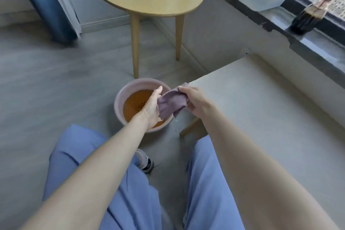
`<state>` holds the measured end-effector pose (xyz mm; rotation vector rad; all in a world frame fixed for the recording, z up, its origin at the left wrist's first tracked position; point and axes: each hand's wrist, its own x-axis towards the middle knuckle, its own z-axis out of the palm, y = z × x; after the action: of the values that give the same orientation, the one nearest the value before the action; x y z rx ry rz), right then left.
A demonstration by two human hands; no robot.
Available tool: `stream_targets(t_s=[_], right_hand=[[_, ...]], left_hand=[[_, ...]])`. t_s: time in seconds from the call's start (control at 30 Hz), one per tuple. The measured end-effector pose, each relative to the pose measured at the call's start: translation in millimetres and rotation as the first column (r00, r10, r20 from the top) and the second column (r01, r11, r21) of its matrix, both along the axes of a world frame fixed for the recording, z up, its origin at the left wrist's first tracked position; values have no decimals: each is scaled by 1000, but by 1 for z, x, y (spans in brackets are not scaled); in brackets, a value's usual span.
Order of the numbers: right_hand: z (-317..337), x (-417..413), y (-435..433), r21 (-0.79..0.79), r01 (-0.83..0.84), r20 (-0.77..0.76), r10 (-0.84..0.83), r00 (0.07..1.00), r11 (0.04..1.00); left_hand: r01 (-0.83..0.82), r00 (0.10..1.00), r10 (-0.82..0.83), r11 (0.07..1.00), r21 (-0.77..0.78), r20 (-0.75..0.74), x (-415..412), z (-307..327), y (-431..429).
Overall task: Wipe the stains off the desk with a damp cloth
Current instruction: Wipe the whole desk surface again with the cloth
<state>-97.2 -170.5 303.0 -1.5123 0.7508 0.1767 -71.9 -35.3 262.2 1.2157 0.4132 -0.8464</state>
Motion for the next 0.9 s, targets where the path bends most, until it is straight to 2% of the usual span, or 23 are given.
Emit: stream_targets(t_s=[0.13,0.33,0.4,0.6,0.8,0.9], right_hand=[[-63,20,4,87,-32,-78,39,996,996],[-149,49,7,191,-103,-247,149,958,976],[-170,58,8,196,-149,-289,202,936,969],[-235,89,12,64,-261,-466,260,846,963],[-295,95,14,-28,-285,-479,238,845,958],[-324,93,11,-115,-253,-497,165,852,961]], left_hand=[[-42,991,46,999,33,-127,19,-59,8],[-140,974,156,984,106,-162,53,-148,16],[-172,973,192,973,151,-130,58,-172,16],[-233,949,281,932,279,-144,60,-237,5],[-286,927,351,887,362,-129,58,-281,1],[-253,935,330,875,412,-128,57,-293,3]])
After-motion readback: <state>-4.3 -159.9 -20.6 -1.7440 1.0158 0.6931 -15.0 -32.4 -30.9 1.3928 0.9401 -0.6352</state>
